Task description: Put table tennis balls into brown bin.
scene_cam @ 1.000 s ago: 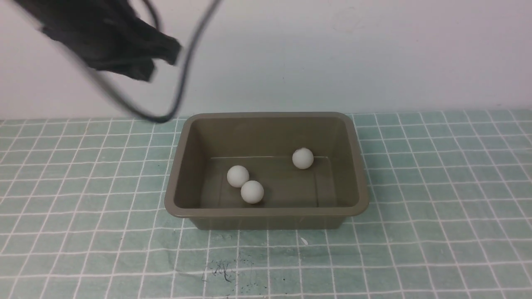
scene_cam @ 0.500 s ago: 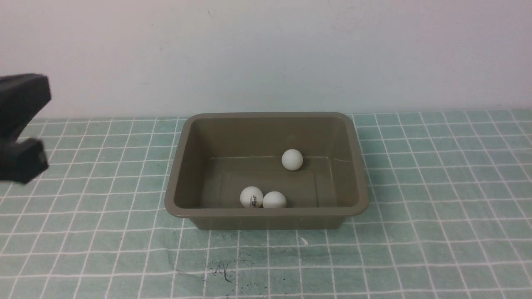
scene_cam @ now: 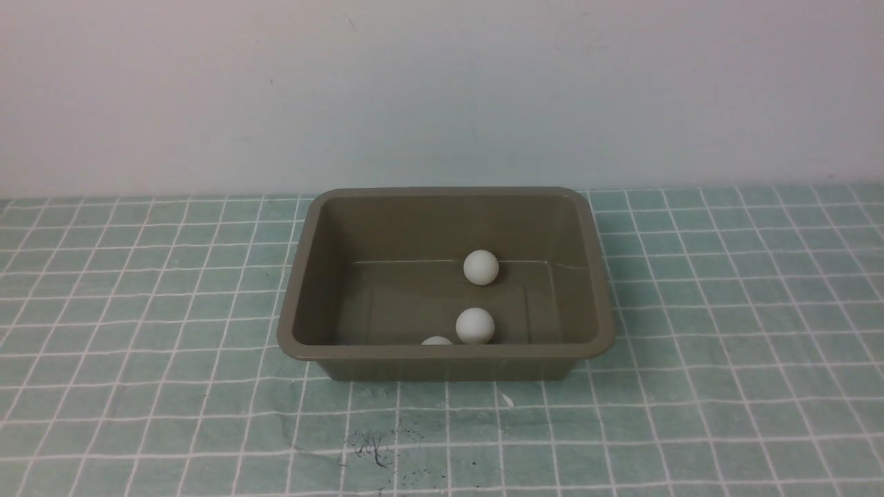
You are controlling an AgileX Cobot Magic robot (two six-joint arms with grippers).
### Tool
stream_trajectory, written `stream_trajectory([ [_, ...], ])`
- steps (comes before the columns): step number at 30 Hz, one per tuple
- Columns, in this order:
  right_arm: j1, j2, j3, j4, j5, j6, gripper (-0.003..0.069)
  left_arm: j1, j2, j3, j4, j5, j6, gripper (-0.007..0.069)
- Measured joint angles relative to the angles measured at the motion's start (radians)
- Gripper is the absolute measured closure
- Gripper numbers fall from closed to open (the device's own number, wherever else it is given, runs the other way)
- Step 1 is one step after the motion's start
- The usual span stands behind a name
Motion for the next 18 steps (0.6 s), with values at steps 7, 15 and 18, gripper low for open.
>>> stream_trajectory([
  [7, 0.000, 0.000, 0.001, 0.000, 0.029, 0.018, 0.0673, 0.171, 0.000, 0.243, 0.000, 0.002, 0.001, 0.0629],
  [15, 0.000, 0.000, 0.001, 0.000, 0.041, 0.018, 0.0673, 0.179, 0.000, 0.286, 0.000, 0.055, 0.006, 0.0629],
  [18, 0.000, 0.000, 0.001, 0.000, 0.042, 0.019, 0.0673, 0.179, 0.000, 0.286, 0.000, 0.055, 0.006, 0.0629],
])
